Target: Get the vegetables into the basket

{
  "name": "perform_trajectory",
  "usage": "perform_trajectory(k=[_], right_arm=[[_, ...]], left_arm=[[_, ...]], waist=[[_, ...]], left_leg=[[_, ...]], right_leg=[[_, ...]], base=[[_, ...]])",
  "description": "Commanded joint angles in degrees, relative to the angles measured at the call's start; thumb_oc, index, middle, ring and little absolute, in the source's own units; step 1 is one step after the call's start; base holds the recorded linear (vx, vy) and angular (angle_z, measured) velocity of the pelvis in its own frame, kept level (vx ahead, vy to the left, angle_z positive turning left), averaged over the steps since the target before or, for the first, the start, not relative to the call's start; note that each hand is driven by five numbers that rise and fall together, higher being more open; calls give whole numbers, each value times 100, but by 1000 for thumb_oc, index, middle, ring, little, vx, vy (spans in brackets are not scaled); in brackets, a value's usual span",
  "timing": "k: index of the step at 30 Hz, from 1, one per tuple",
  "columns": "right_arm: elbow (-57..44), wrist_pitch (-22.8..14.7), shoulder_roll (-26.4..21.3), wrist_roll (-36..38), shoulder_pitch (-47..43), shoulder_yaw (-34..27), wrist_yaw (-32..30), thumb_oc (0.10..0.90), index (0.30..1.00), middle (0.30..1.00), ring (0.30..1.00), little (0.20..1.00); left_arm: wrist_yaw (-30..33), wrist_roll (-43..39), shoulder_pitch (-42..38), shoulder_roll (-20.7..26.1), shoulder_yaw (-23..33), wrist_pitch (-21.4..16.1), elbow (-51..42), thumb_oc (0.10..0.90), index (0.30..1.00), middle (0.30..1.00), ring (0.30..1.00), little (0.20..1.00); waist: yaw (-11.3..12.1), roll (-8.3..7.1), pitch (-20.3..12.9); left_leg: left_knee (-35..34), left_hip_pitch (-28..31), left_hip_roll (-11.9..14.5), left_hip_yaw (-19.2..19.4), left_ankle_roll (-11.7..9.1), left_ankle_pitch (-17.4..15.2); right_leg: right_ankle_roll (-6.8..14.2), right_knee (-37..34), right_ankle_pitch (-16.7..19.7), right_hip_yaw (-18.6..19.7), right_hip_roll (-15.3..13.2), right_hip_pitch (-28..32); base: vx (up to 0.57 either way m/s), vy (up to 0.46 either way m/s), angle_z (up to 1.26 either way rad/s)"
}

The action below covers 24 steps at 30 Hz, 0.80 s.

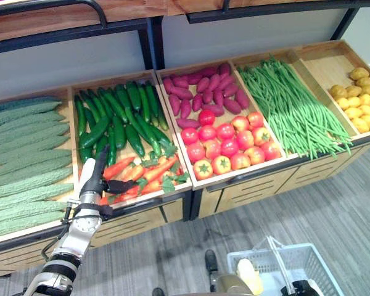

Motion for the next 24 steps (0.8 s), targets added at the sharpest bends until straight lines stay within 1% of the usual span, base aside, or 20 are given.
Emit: perform_trajectory(k=[1, 4, 5, 9, 10, 11, 13, 14, 16, 17, 18, 19, 20, 21, 23, 24], right_arm=[[23, -159, -313, -29, -179, 325, -136, 400, 300, 300, 300, 300], [-7, -163, -323, -17, -187, 328, -136, 400, 300, 300, 300, 300], [-43, -179, -336, -12, -208, 345, -138, 400, 300, 300, 300, 300], [-61, -191, -349, 0, -224, 346, -136, 400, 300, 300, 300, 300], [-53, -202, -344, 11, -235, 352, -141, 400, 300, 300, 300, 300], [-53, -202, -344, 11, -234, 351, -141, 400, 300, 300, 300, 300], [-51, -223, -353, 24, -265, 367, -164, 400, 300, 300, 300, 300], [-16, -219, -364, 16, -299, 377, -181, 400, 300, 300, 300, 300], [20, -230, -361, 13, -344, 385, -213, 400, 300, 300, 300, 300], [8, -231, -366, 4, -364, 394, -254, 400, 300, 300, 300, 300], [9, -231, -362, 3, -364, 384, -256, 400, 300, 300, 300, 300], [17, -247, -376, -8, -400, 403, -323, 400, 300, 300, 300, 300], [17, -247, -374, -8, -399, 397, -324, 400, 300, 300, 300, 300], [23, -261, -389, -34, -433, 437, -381, 400, 300, 300, 300, 300], [83, -258, -382, -49, -479, 463, -445, 400, 300, 300, 300, 300], [84, -258, -382, -48, -481, 463, -445, 400, 300, 300, 300, 300]], left_arm=[[111, 34, -904, 526, 126, -296, 36, 900, 1000, 1000, 1000, 1000], [15, 49, -934, 554, 22, -293, 74, 900, 1000, 1000, 1000, 1000], [-70, 140, -997, 597, -122, -292, 234, 900, 1000, 1000, 1000, 1000], [-170, 266, -1108, 631, -327, -282, 282, 900, 1000, 1000, 1000, 1000], [-243, 450, -1182, 663, -509, -274, 363, 900, 1000, 1000, 1000, 1000], [-242, 451, -1185, 663, -511, -275, 365, 900, 1000, 1000, 1000, 1000], [-207, 917, -1292, 730, -744, -236, 518, 900, 1000, 1000, 1000, 1000], [-90, 1300, -1374, 782, -900, -128, 699, 900, 1000, 1000, 1000, 1000], [108, 1725, -1551, 761, -1057, 50, 1030, 900, 1000, 1000, 1000, 1000], [280, 2256, -1688, 827, -1220, 300, 1303, 731, 764, 764, 764, 764], [294, 2267, -1709, 815, -1236, 299, 1323, 637, 632, 632, 632, 632], [450, 2796, -1926, 829, -1466, 505, 1572, 400, 300, 300, 300, 300], [456, 2801, -1937, 823, -1475, 505, 1581, 400, 300, 300, 300, 300], [623, 3151, -2069, 849, -1591, 653, 1820, 400, 300, 300, 300, 300], [770, 3235, -2161, 708, -1606, 810, 2159, 400, 300, 300, 300, 300], [774, 3235, -2166, 704, -1609, 809, 2165, 400, 300, 300, 300, 300]], waist=[[-43, -335, -235], [-52, -332, -226], [-82, -328, -216], [-106, -321, -194], [-135, -317, -180], [-132, -317, -179], [-162, -300, -158], [-173, -295, -151], [-185, -289, -132], [-207, -284, -120], [-196, -286, -116], [-209, -290, -87], [-203, -291, -85], [-221, -288, -72], [-223, -294, -38], [-221, -293, -39]], left_leg=[[6, -75, 128, -75, -190, 67], [6, -72, 130, -54, -193, 69], [6, -70, 124, -29, -192, 69], [6, -74, 124, -4, -190, 67], [6, -69, 122, 17, -189, 58], [6, -68, 121, 19, -189, 57], [6, -76, 121, 44, -188, 53], [6, -72, 119, 63, -184, 48], [6, -77, 114, 90, -180, 50], [6, -81, 112, 103, -179, 52], [6, -80, 112, 104, -179, 51], [6, -96, 111, 125, -176, 53], [6, -96, 110, 126, -176, 53], [6, -106, 113, 139, -174, 53], [6, -128, 107, 172, -169, 65], [6, -129, 107, 173, -169, 65]], right_leg=[[706, 34, -137, 99, -687, 265], [710, 34, -131, 112, -684, 253], [710, 34, -128, 135, -674, 238], [715, 34, -112, 146, -672, 215], [719, 34, -103, 183, -669, 193], [720, 34, -103, 185, -669, 193], [728, 39, -94, 225, -663, 156], [734, 38, -85, 242, -656, 137], [734, 44, -77, 277, -644, 107], [737, 50, -70, 300, -638, 83], [738, 51, -71, 302, -638, 83], [746, 54, -61, 321, -633, 47], [746, 55, -61, 322, -634, 46], [753, 55, -56, 342, -631, 24], [760, 64, -43, 372, -622, -34], [760, 65, -43, 374, -622, -36]], base=[[-1, -3, -3], [5, 2, -5], [0, 0, 0], [-1, 2, -6], [1, 2, -7], [0, 2, -7], [-1, 5, -7], [0, 10, -7], [-6, 5, -6], [-10, 2, -5], [-23, -4, -8], [-15, -5, -13], [-27, -2, -17], [-22, 1, -15], [-21, 4, -6], [-10, 10, -4]])
